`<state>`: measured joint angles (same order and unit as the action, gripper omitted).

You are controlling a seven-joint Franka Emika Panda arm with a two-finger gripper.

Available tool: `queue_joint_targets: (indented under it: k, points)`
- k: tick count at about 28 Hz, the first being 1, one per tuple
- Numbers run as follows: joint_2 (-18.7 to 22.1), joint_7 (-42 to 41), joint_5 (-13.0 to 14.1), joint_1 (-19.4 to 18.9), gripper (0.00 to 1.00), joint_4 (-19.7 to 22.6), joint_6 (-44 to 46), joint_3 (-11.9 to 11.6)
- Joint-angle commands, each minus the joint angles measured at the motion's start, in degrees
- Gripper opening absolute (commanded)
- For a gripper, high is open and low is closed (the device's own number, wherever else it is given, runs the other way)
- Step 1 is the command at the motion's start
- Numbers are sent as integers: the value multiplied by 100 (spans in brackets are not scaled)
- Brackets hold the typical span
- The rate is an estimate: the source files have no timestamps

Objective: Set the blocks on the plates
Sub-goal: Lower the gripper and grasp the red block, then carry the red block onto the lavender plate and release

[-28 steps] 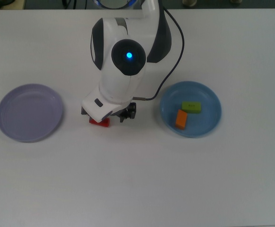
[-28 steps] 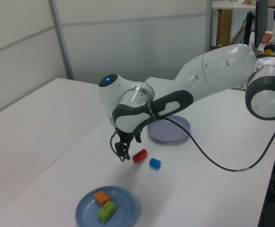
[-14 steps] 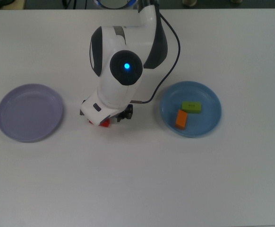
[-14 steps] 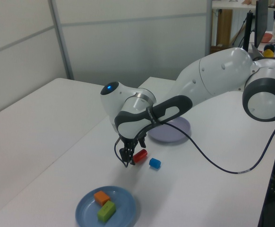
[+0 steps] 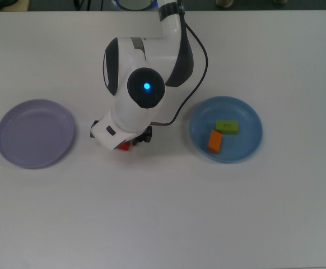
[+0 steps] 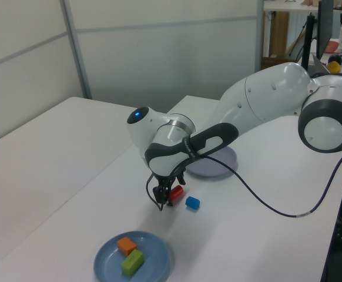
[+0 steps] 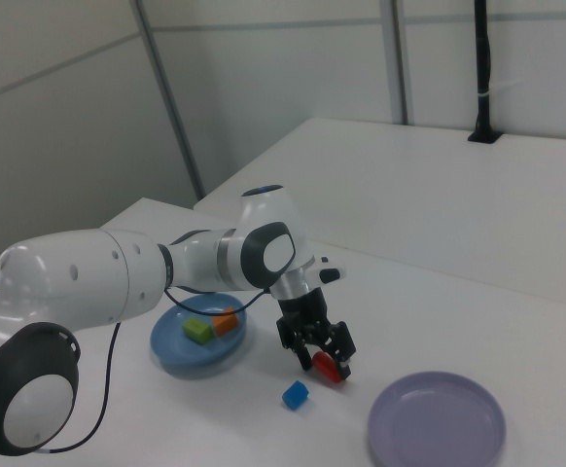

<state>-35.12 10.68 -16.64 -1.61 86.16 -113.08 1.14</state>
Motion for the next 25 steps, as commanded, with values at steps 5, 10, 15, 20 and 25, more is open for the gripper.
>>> queue_joint_targets:
  k: [5,10,15,20,25]
  points:
    - [23,30,-76,-6,8,42,-136,-70]
    - [58,13,-24,64,0,16,-136,-61]
    - [198,-5,3,169,0,-72,-127,-70]
    - [409,-92,222,600,0,-186,-127,-70]
    - [418,-514,328,986,3,-231,-136,-79]
